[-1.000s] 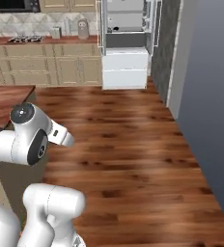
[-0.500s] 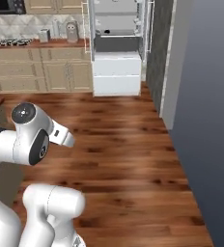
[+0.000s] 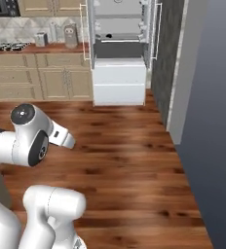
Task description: Gather the avocado and eggplant from the fridge and place them on a tray on the dining counter. Then gather the steak and chicken drumstick from the fridge and place them on the other tray.
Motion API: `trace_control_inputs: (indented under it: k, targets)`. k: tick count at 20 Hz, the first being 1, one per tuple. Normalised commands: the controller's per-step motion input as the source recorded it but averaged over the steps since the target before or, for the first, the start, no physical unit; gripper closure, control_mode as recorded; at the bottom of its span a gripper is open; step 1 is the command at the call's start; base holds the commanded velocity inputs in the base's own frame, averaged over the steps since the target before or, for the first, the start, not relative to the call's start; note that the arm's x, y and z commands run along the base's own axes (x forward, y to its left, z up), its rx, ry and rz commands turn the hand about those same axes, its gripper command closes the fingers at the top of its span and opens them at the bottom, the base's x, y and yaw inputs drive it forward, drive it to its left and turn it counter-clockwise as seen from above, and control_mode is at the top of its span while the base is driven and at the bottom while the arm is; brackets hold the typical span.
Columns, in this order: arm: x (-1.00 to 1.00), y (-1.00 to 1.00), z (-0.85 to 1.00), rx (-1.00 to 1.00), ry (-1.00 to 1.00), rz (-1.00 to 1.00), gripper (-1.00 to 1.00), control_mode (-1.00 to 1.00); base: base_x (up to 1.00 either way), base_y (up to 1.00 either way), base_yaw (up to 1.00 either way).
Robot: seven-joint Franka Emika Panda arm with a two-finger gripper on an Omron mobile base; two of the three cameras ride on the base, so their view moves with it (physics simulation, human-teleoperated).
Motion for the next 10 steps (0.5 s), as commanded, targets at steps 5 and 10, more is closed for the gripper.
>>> trace_control_inputs:
  k: [5,10]
  targets:
    - [0.0,0.0,0.0,0.0,0.0,0.0,-1.0,1.0,1.0,-0.3,0.05]
    - [0.0,0.0,0.0,0.0,0.0,0.0,-1.0,1.0,1.0,-0.33,0.07]
